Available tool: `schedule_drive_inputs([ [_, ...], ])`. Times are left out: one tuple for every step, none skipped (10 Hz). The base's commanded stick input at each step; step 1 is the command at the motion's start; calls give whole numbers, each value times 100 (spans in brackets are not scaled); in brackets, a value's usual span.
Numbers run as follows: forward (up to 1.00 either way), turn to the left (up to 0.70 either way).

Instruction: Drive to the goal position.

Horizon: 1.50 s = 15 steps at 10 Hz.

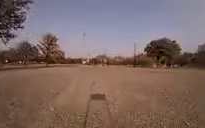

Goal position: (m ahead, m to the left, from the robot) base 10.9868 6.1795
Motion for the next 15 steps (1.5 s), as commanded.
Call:
schedule_drive_inputs([
  [70,0],
  [70,0],
  [70,0],
  [70,0],
  [70,0],
  [70,0],
  [70,0],
  [70,0],
  [70,0],
  [70,0],
  [70,0],
  [70,0],
  [70,0],
  [70,0],
  [70,0],
])
